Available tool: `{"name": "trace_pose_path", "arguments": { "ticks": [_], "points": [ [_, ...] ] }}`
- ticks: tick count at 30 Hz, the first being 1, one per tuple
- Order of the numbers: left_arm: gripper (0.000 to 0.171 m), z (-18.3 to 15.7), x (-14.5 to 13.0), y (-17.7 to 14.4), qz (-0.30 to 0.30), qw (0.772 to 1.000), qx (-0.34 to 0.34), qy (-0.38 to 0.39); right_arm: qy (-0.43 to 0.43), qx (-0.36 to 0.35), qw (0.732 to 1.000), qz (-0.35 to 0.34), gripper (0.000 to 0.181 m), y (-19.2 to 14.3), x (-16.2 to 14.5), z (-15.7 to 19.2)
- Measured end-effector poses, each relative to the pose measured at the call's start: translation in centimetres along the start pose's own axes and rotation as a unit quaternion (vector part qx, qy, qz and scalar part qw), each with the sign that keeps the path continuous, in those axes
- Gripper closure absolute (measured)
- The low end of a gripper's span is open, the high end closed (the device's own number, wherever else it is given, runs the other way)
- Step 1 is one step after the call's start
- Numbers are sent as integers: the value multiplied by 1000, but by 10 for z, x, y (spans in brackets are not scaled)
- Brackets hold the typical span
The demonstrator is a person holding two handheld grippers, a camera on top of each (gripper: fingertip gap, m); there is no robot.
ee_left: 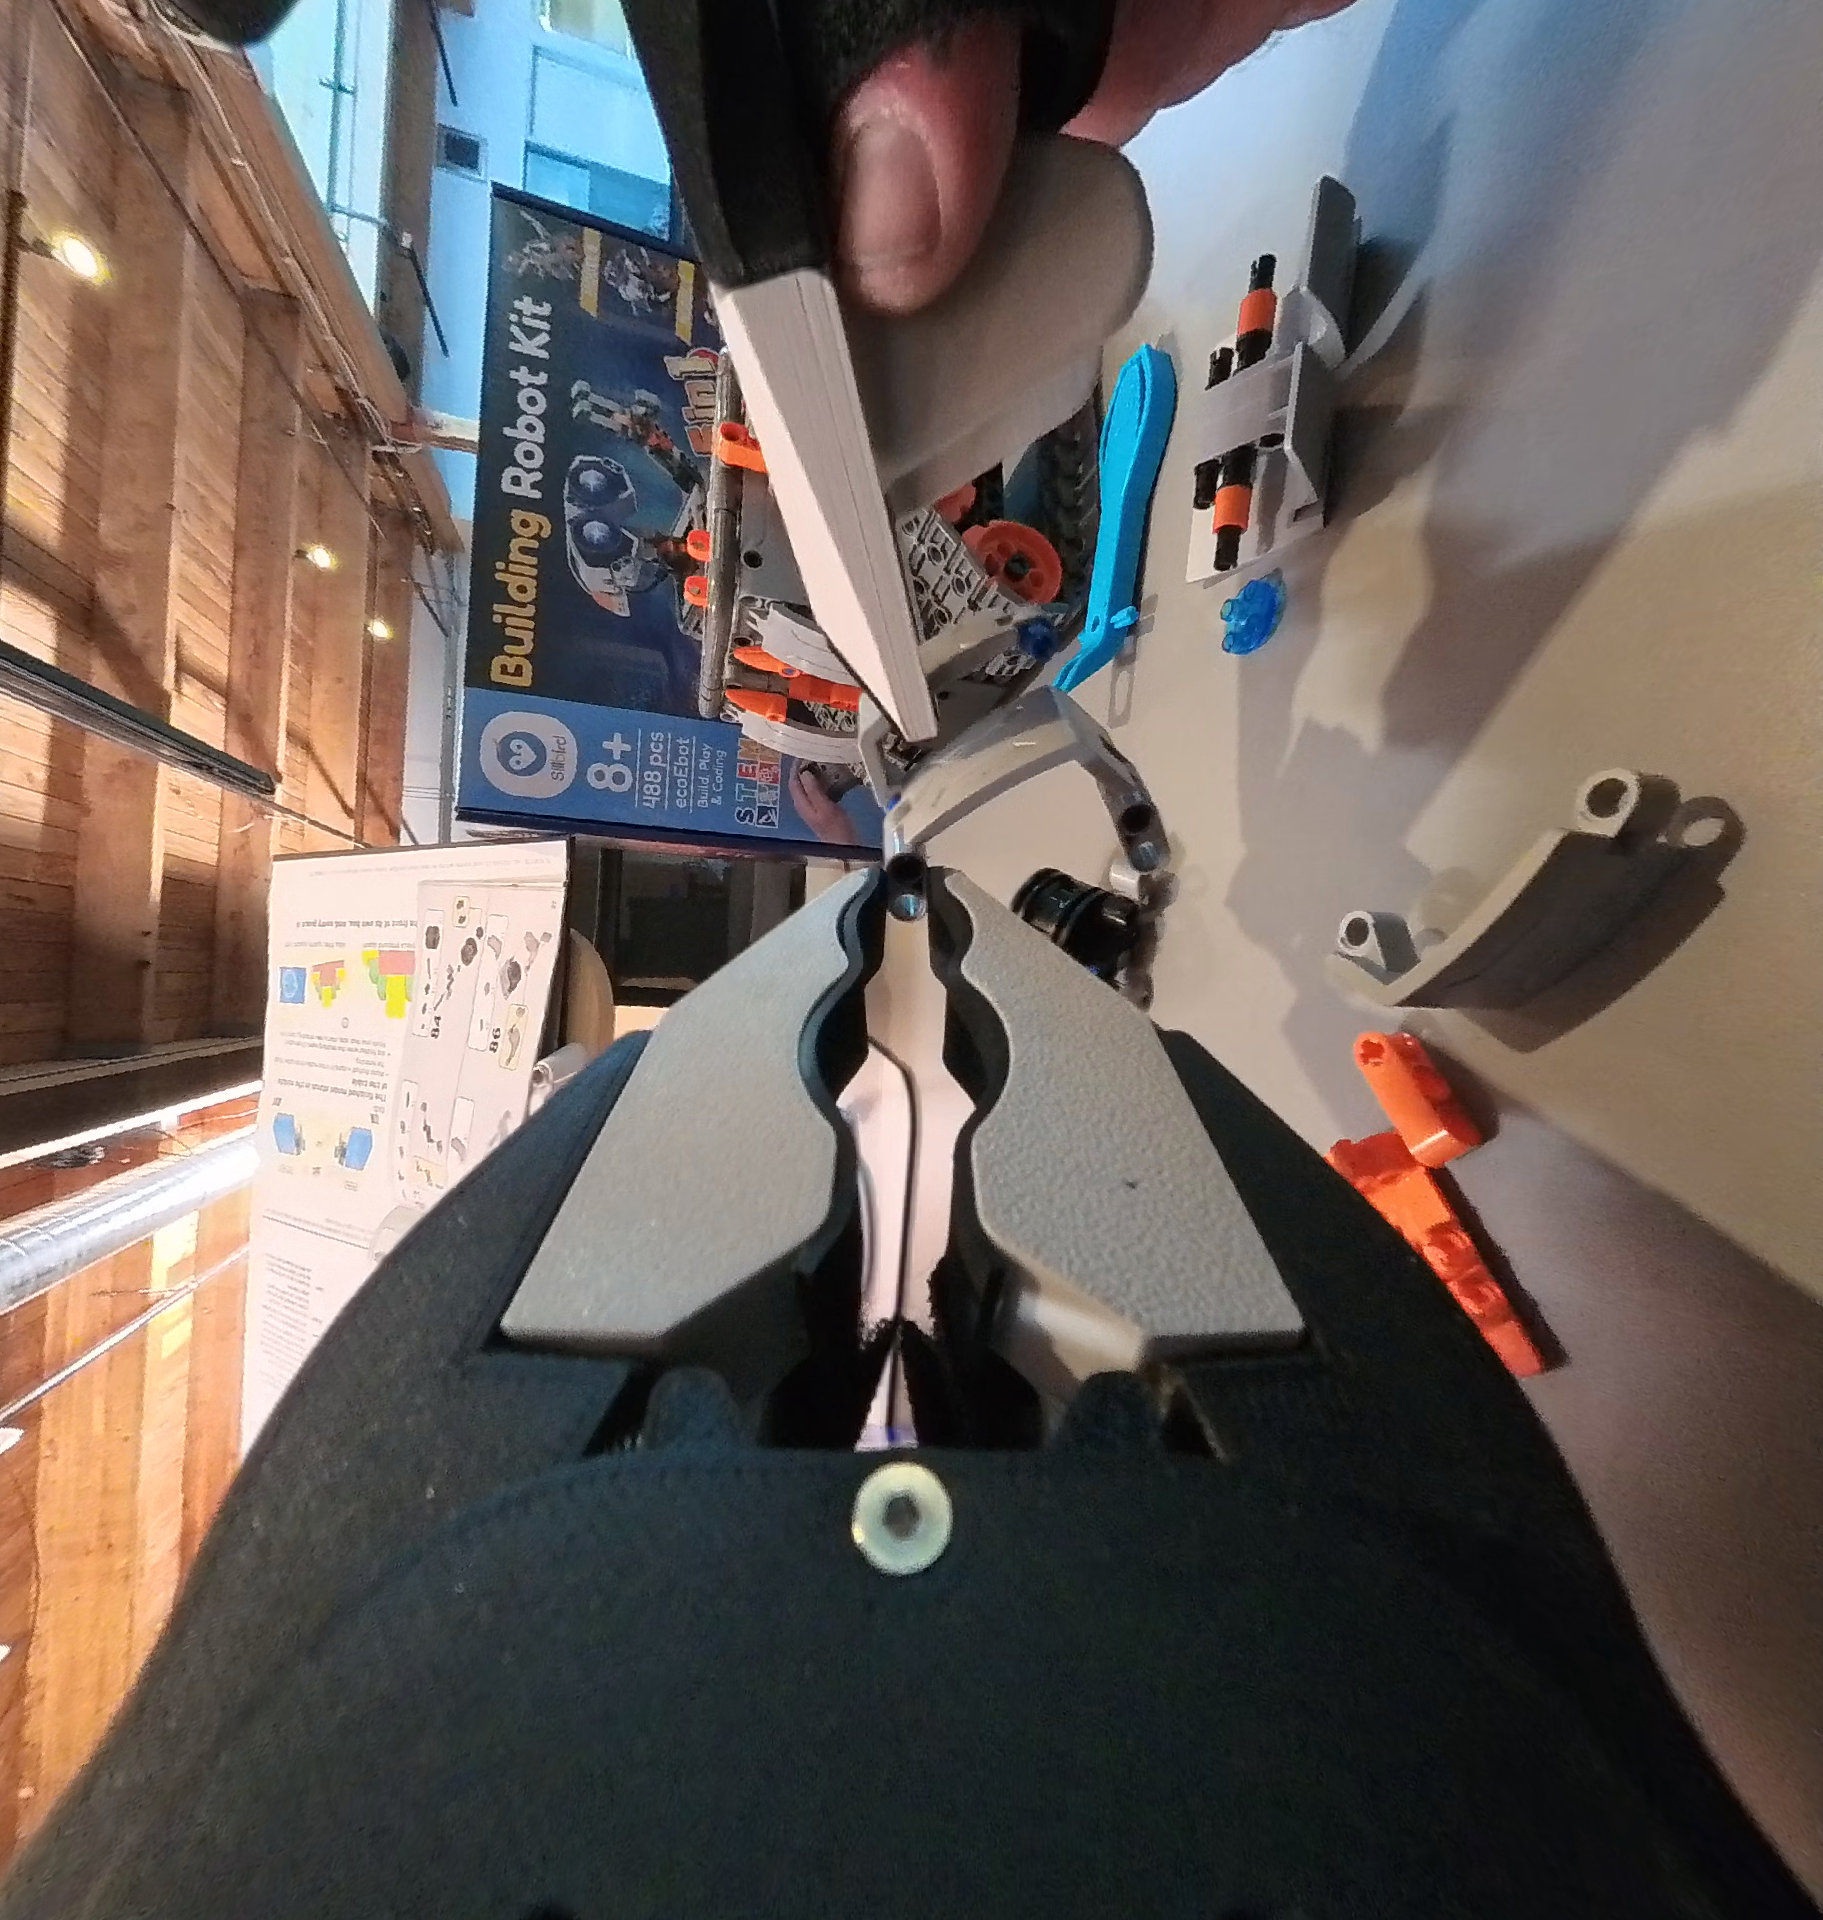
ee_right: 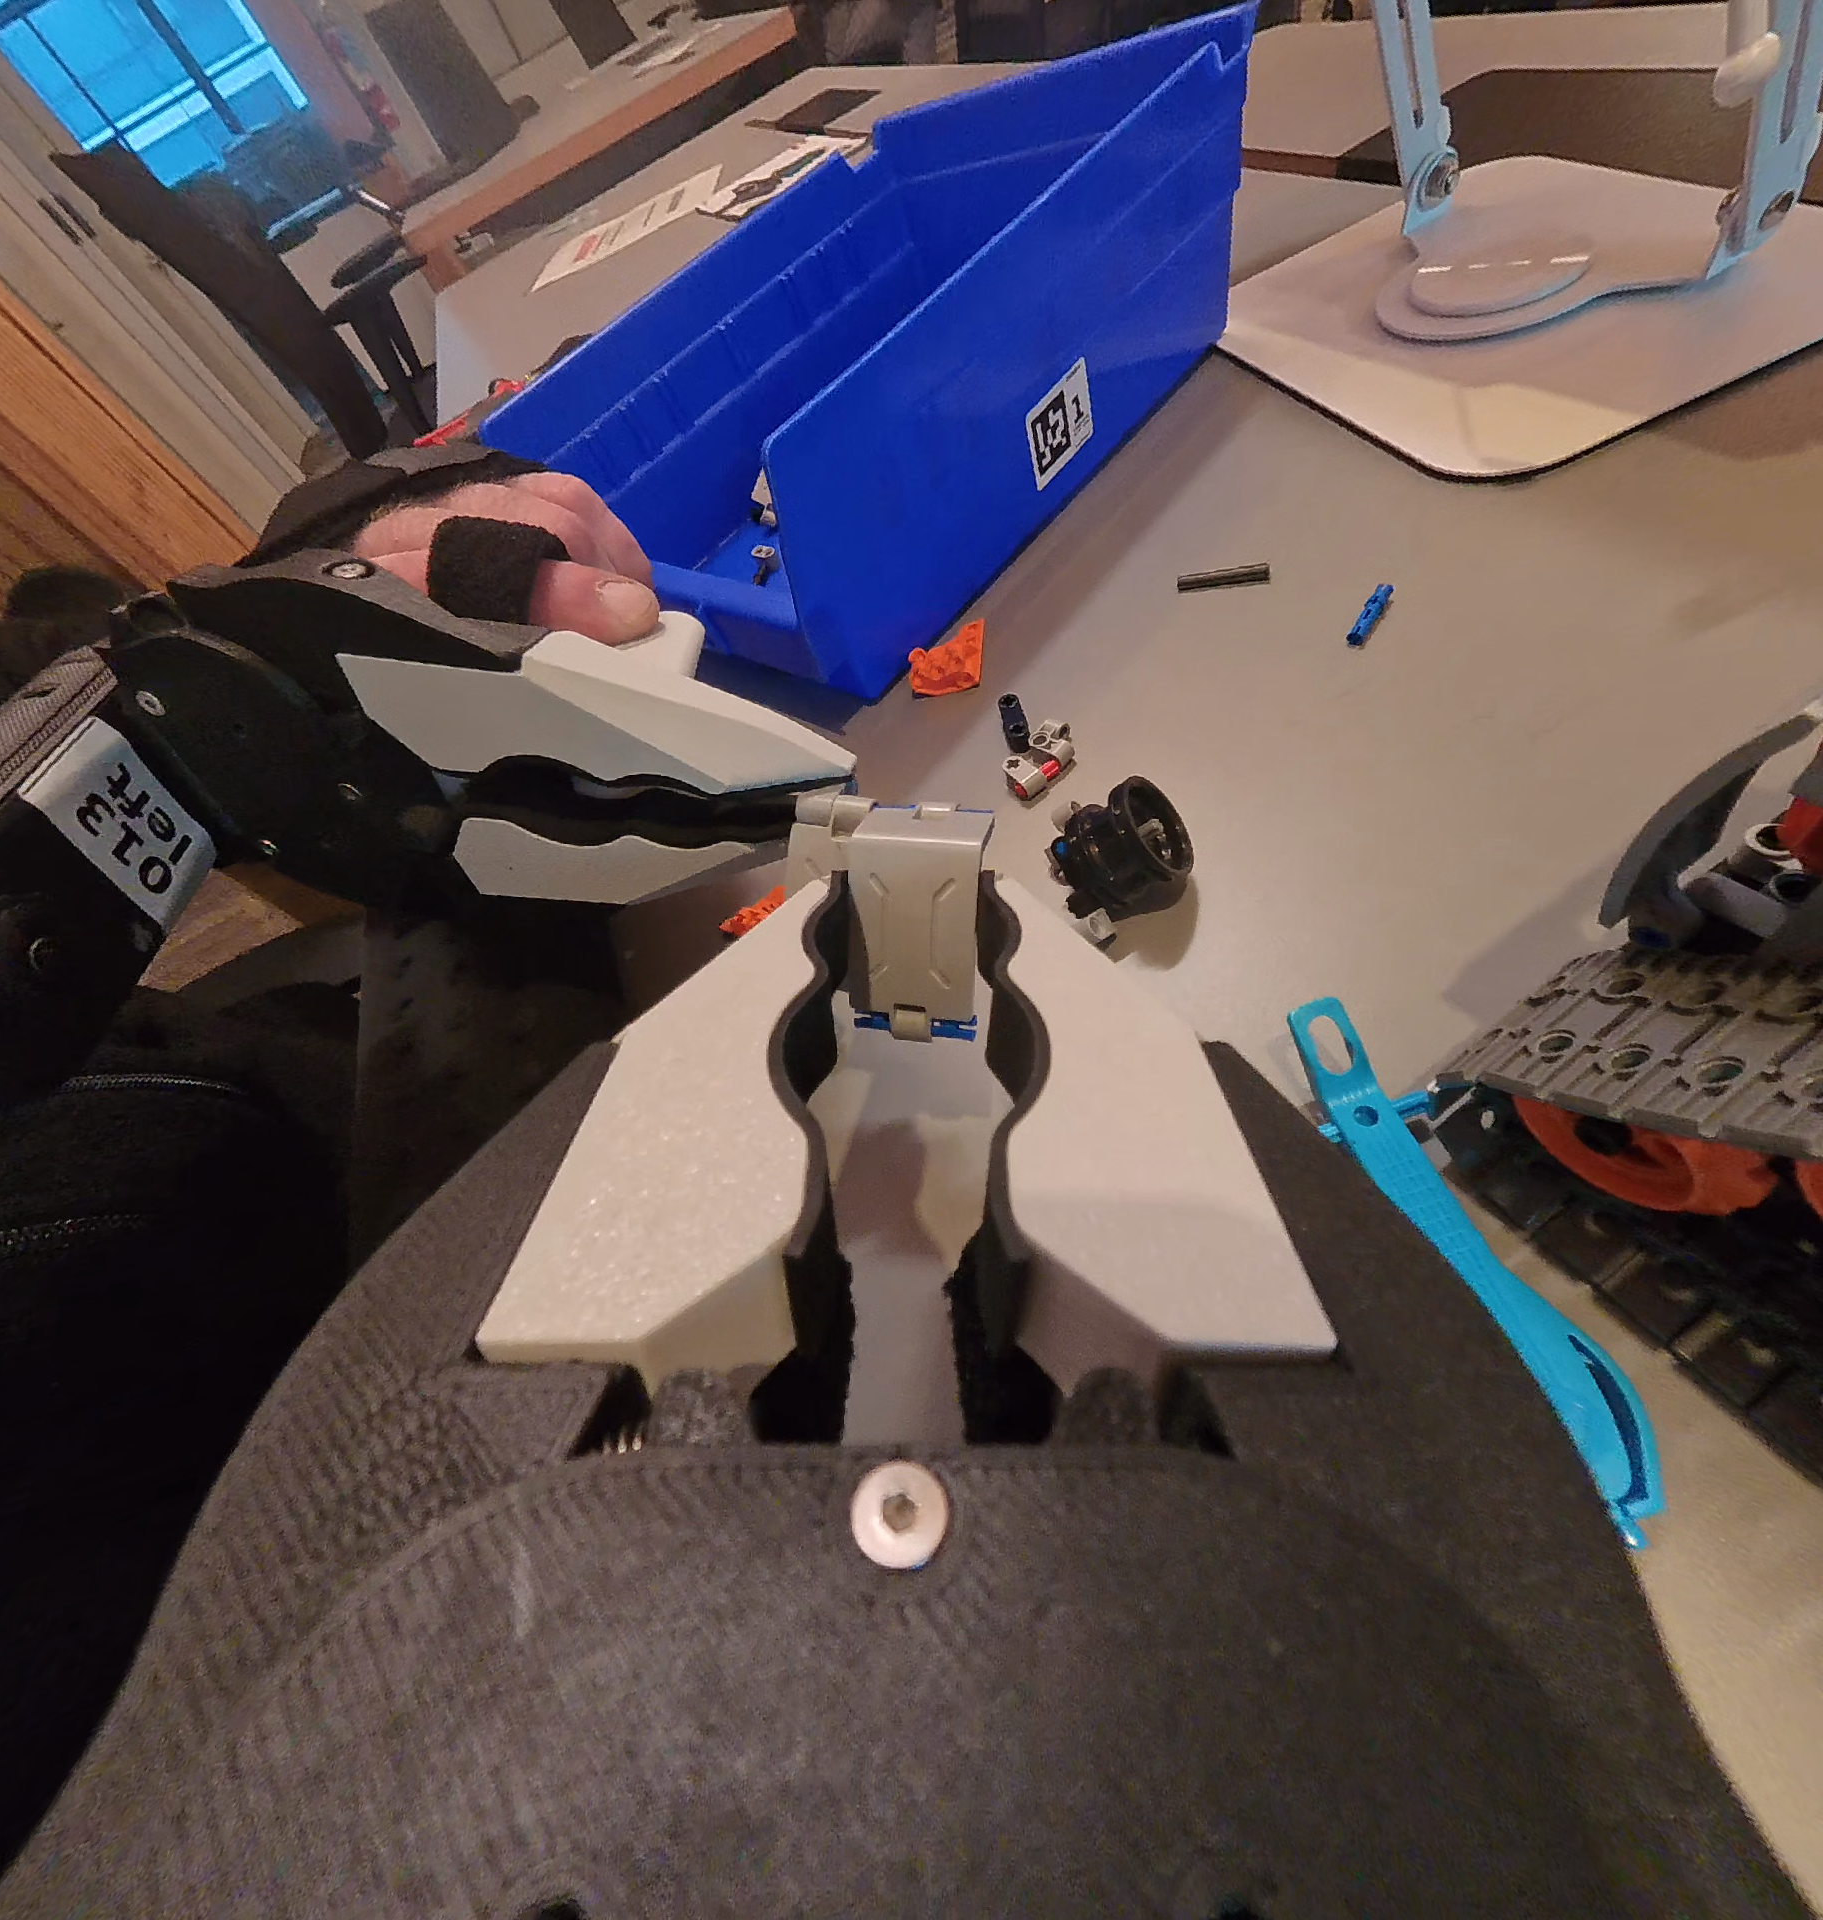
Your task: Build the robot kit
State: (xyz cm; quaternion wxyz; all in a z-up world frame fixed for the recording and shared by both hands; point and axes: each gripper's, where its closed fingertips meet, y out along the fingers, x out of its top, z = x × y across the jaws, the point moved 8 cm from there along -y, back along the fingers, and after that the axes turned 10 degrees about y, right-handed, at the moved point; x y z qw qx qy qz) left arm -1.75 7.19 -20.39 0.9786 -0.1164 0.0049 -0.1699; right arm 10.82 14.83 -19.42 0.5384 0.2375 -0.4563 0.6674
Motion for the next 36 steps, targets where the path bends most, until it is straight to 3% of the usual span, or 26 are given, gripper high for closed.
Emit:
{"name": "trace_pose_path", "arguments": {
  "ticks": [17,33,36],
  "points": [
    [166,-2,0,-1,-17,1000,7,14,1,9,1000,-5,159,2,1,3],
    [167,-16,0,7,6,998,-32,44,-45,-63,995,58,159,14,-8,2],
    [166,-19,0,7,2,998,-38,55,-22,-47,996,69,159,15,-12,-1]
  ]
}}
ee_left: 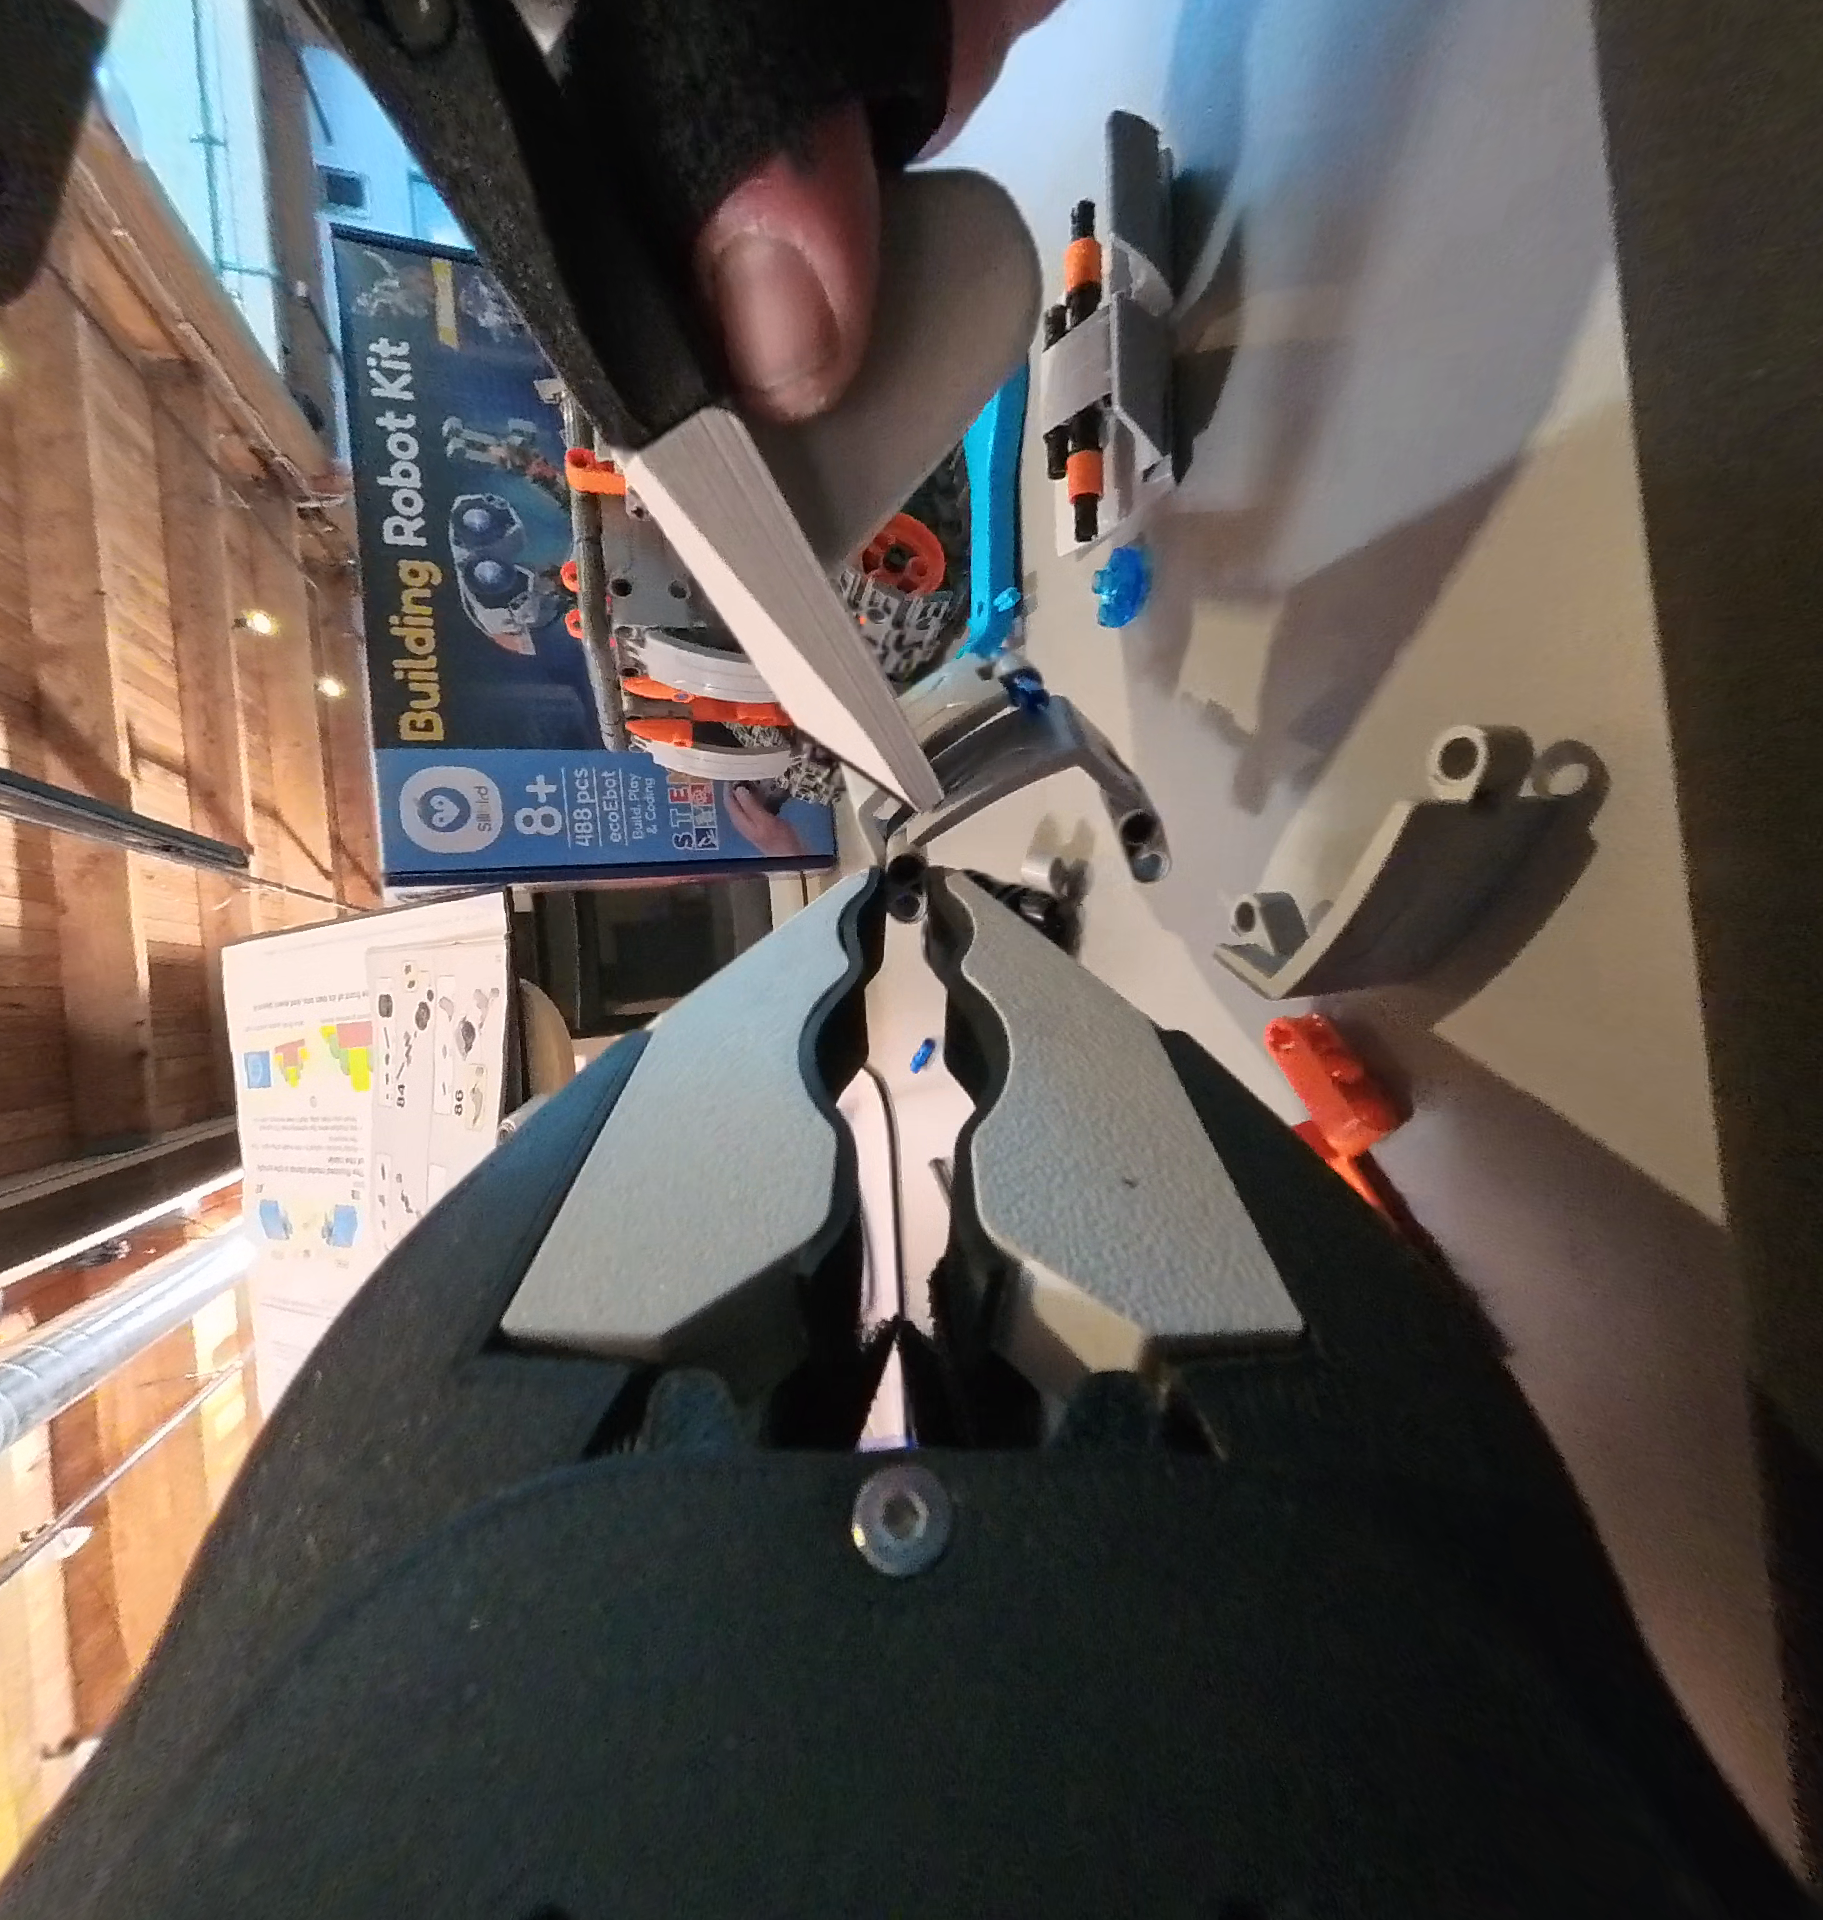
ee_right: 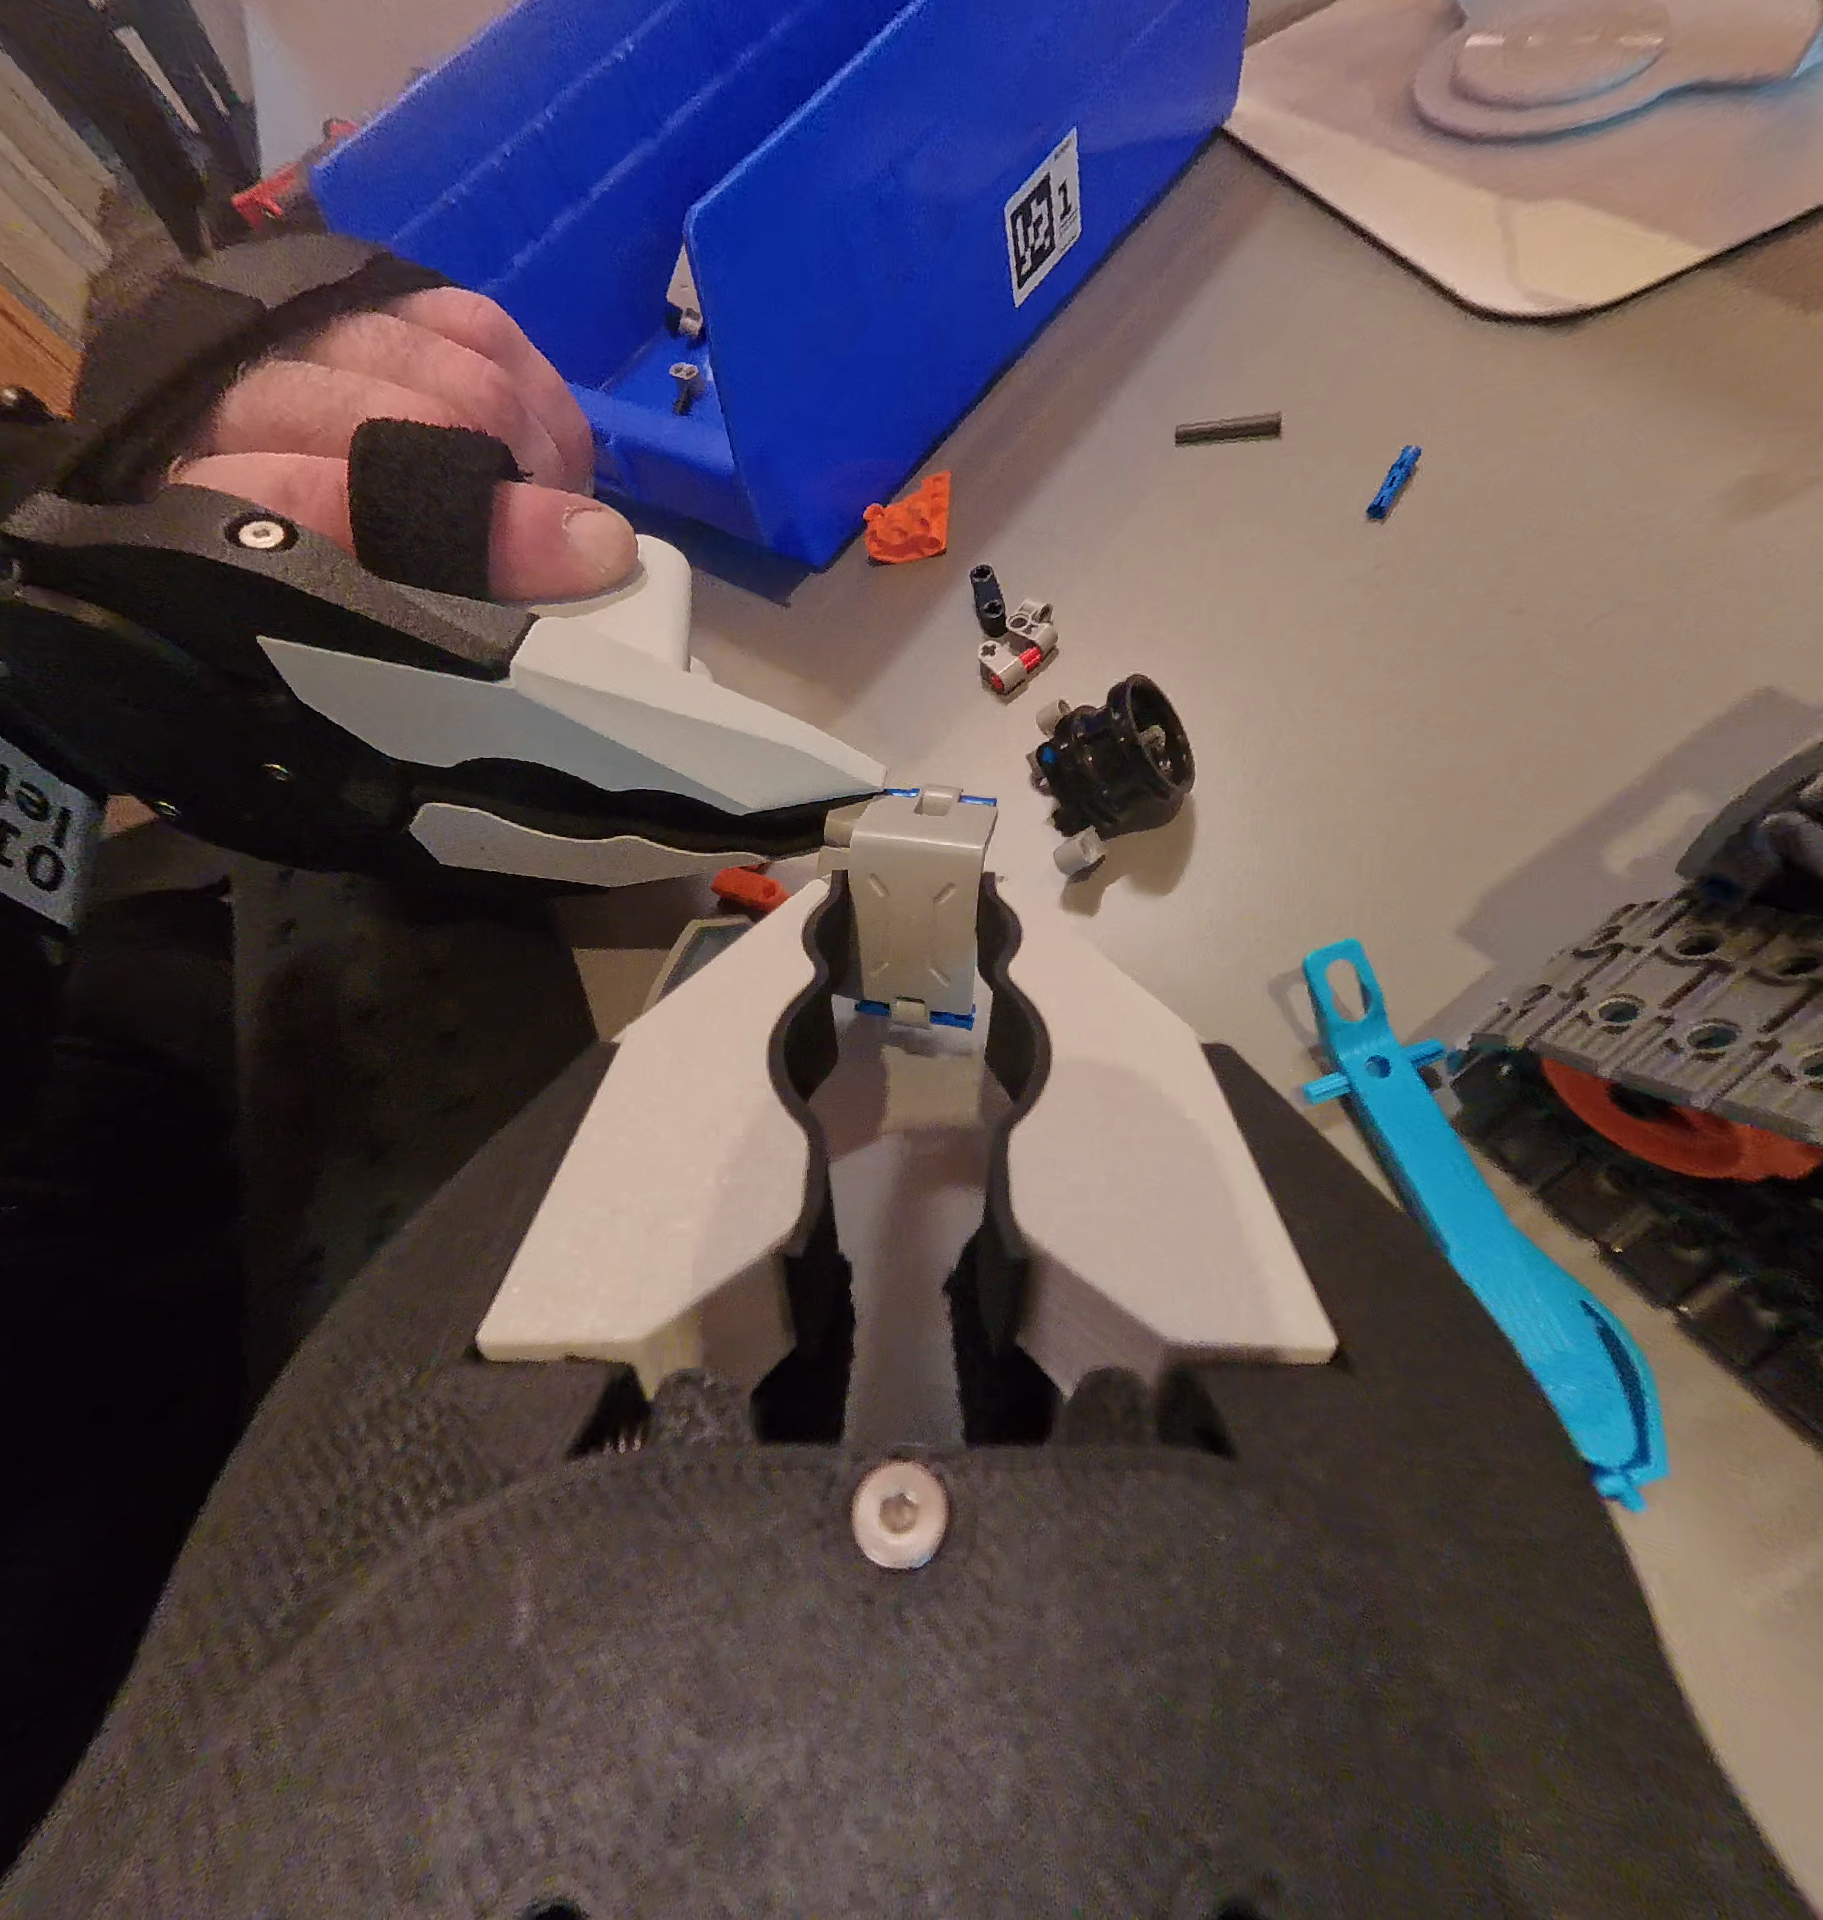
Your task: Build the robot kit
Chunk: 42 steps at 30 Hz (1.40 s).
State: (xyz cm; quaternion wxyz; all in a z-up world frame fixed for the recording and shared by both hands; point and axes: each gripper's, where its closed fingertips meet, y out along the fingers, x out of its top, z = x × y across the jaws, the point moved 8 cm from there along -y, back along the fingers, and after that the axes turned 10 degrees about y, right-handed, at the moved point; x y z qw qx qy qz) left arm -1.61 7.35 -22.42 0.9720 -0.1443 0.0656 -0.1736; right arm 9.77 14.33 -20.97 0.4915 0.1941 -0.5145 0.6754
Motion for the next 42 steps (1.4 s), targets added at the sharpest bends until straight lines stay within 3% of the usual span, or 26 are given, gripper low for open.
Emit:
{"name": "trace_pose_path", "arguments": {
  "ticks": [6,11,12,13,17,22,26,32,37,42],
  "points": [
    [166,-1,-1,-1,-10,1000,6,-3,57,55,997,-7,160,0,-3,-6],
    [167,-3,-7,-3,-20,1000,5,-1,54,75,996,-3,161,2,-4,-3],
    [167,-6,-9,-2,-14,1000,0,2,51,97,994,0,178,3,-5,0],
    [167,-7,-11,0,-12,1000,-2,8,54,122,991,3,180,5,-6,6],
    [167,-10,-13,-1,-30,999,-19,-3,27,85,996,17,180,8,-8,4],
    [167,-11,-7,-1,-44,999,-20,4,53,124,989,60,180,14,-16,2],
    [167,-9,-9,-2,-55,998,-20,-10,70,140,987,39,181,7,-13,-2],
    [165,-14,-11,-4,-87,995,-39,-19,79,151,983,65,181,10,-17,-4],
    [163,-18,-16,-4,-89,994,-61,-29,85,151,983,57,181,7,-16,-8],
    [158,-26,-23,6,-64,987,-128,-69,92,149,983,45,181,1,-13,-13]
  ]
}}
